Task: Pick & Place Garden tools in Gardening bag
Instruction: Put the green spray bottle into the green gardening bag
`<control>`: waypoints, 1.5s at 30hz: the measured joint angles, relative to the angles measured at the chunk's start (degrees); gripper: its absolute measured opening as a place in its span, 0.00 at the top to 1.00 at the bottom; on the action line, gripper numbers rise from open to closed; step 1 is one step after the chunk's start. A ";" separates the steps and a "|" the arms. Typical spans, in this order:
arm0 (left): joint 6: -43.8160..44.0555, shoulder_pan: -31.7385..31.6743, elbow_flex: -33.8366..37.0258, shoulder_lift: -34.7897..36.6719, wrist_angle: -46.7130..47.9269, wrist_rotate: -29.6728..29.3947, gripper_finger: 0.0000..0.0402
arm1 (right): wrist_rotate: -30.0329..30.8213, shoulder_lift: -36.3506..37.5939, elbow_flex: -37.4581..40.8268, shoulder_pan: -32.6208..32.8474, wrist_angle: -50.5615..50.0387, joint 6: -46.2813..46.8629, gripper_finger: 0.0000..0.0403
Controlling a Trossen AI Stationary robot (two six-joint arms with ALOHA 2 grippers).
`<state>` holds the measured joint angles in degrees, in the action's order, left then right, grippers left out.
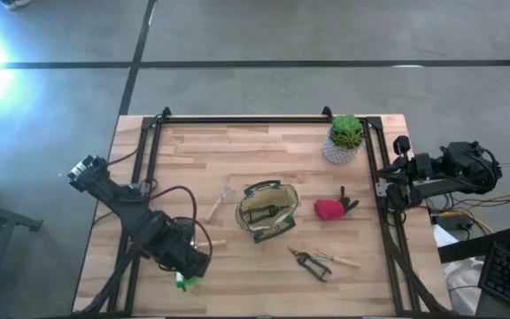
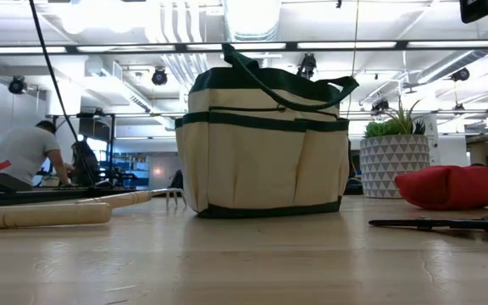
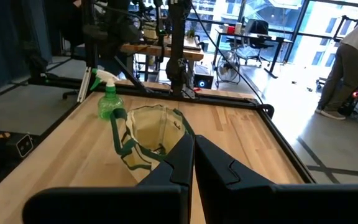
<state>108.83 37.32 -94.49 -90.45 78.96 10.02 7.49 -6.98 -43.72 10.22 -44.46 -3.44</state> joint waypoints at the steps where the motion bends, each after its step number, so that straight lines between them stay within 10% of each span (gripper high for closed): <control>1: 0.33 0.08 0.33 0.00 -0.36 0.01 0.66 | 0.00 0.00 0.02 0.00 0.02 0.00 0.98; 45: 9.80 2.64 11.27 1.75 -9.86 4.11 0.66 | 0.02 0.00 0.02 -0.02 -0.01 0.00 0.98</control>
<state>118.63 39.95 -83.22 -88.71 69.10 14.13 7.51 -6.98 -43.71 10.20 -44.47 -3.44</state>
